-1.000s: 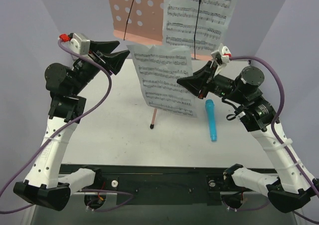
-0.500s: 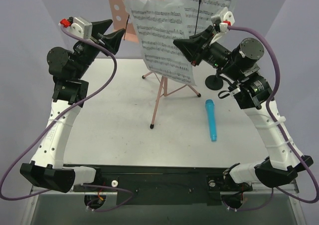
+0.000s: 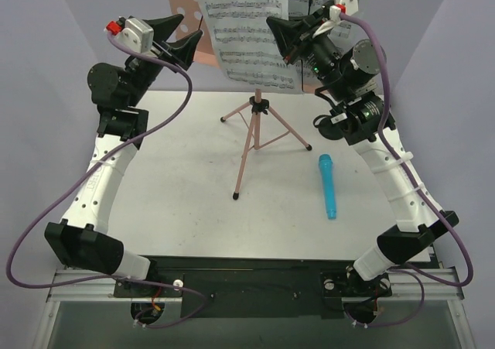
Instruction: Set up the instrument practice props
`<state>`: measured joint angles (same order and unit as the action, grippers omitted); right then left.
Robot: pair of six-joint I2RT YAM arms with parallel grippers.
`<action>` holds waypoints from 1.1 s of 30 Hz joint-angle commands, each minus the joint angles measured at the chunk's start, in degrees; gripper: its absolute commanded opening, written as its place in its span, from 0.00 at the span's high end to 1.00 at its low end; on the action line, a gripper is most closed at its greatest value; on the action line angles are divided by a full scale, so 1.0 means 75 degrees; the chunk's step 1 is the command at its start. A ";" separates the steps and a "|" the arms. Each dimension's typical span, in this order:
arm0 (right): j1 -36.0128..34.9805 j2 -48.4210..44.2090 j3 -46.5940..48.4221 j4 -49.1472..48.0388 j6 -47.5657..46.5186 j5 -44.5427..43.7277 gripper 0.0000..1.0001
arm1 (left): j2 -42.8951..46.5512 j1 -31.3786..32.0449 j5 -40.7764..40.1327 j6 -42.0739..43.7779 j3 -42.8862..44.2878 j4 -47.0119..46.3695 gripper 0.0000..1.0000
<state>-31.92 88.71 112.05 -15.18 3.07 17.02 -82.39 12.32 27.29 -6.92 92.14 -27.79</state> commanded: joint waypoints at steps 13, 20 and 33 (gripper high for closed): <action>-0.0033 -0.0250 0.0083 -0.2570 -0.0316 -0.0933 1.00 | -0.0581 0.0361 0.0018 0.0524 0.0863 -0.0443 0.36; -0.0021 -0.0308 -0.0057 -0.2687 -0.0351 -0.0886 1.00 | -0.0792 0.0689 -0.0696 0.1414 0.1191 0.0283 0.42; 0.0002 -0.0249 -0.0280 -0.2909 -0.0503 -0.0909 1.00 | -0.1120 0.0819 -0.1775 0.1778 0.1414 0.0741 0.67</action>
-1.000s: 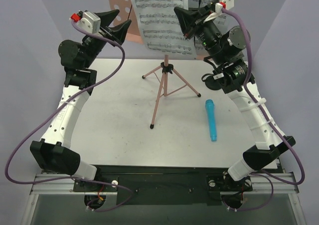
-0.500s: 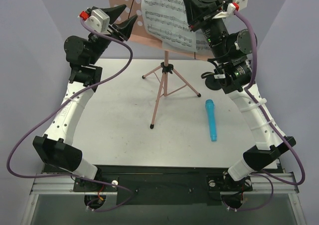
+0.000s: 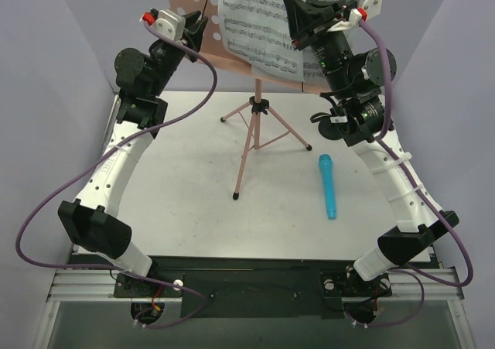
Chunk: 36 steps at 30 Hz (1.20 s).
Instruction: Set up the instrument practice props
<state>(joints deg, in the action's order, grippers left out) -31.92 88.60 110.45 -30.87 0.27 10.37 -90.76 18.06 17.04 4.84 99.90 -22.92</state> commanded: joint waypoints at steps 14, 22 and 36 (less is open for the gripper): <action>0.0002 0.0152 -0.0313 -0.1707 -0.0036 -0.0164 1.00 | 0.0593 0.0251 -0.0982 -0.0598 -0.0909 -0.1711 1.00; -0.0033 0.0608 0.0049 -0.1743 0.0245 -0.0094 1.00 | 0.0805 0.0263 -0.0889 -0.1313 -0.1355 -0.2417 1.00; -0.0583 0.1523 0.0952 -0.1790 0.0022 -0.0141 1.00 | 0.0898 0.0263 -0.0737 -0.1431 -0.1296 -0.2277 1.00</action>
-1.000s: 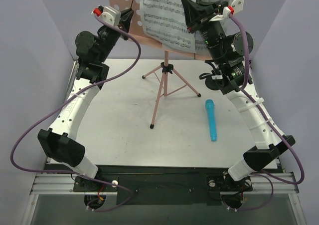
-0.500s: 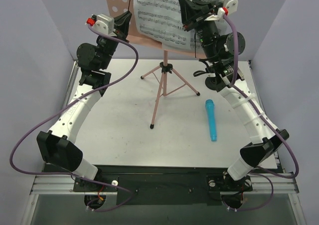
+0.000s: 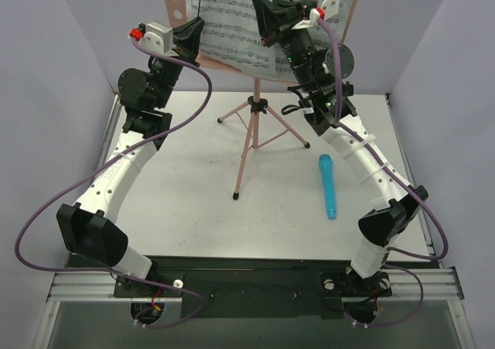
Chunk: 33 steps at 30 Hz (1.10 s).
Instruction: Set up the instrument practice props
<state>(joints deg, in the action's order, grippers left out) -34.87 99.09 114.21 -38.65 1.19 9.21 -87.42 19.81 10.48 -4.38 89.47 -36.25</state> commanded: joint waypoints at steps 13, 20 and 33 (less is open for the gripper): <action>-0.0694 0.0803 0.1084 -0.1068 -0.0651 -0.0442 1.00 | 0.0511 0.0030 0.0126 -0.0330 0.0129 -0.0475 1.00; -0.0741 0.1038 0.1178 -0.1420 -0.0663 -0.0712 1.00 | 0.0534 -0.0028 0.0091 -0.0447 0.0153 -0.0510 1.00; -0.0741 0.1226 0.1049 -0.1725 -0.0780 -0.0701 1.00 | 0.0511 -0.0064 0.0079 -0.0564 0.0176 -0.0546 1.00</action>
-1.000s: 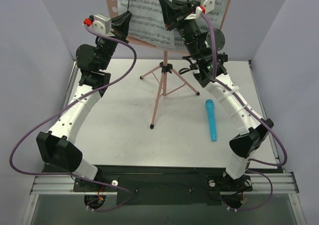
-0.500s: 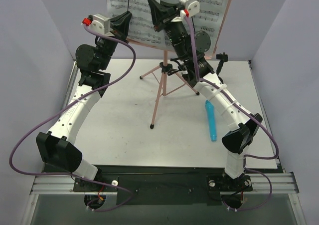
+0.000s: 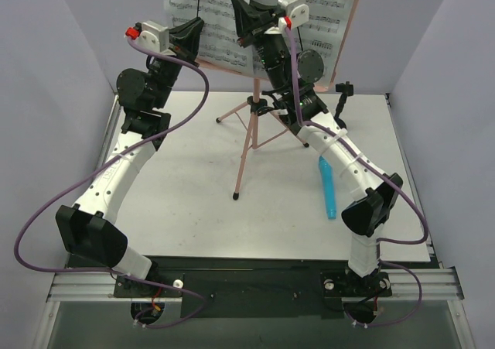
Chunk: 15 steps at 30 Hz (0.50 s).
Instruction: Set up the instrument practice props
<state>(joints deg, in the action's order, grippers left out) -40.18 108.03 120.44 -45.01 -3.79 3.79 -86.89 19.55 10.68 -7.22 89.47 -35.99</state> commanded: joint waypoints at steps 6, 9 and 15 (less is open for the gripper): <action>-0.0033 0.0127 0.0265 -0.0982 -0.0104 -0.0013 1.00 | 0.0441 -0.0052 0.0041 -0.0256 0.0176 -0.0627 1.00; -0.0033 0.0186 0.0347 -0.1017 -0.0127 -0.0013 1.00 | 0.0441 -0.0064 0.0030 -0.0302 0.0164 -0.0639 1.00; -0.0033 0.0373 0.0593 -0.1029 -0.0174 -0.0025 1.00 | 0.0429 -0.0064 0.0041 -0.0349 0.0176 -0.0651 1.00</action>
<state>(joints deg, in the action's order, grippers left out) -40.18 110.39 121.36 -46.63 -4.43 3.68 -86.89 19.33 10.66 -8.45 89.47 -35.97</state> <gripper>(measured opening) 0.001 0.035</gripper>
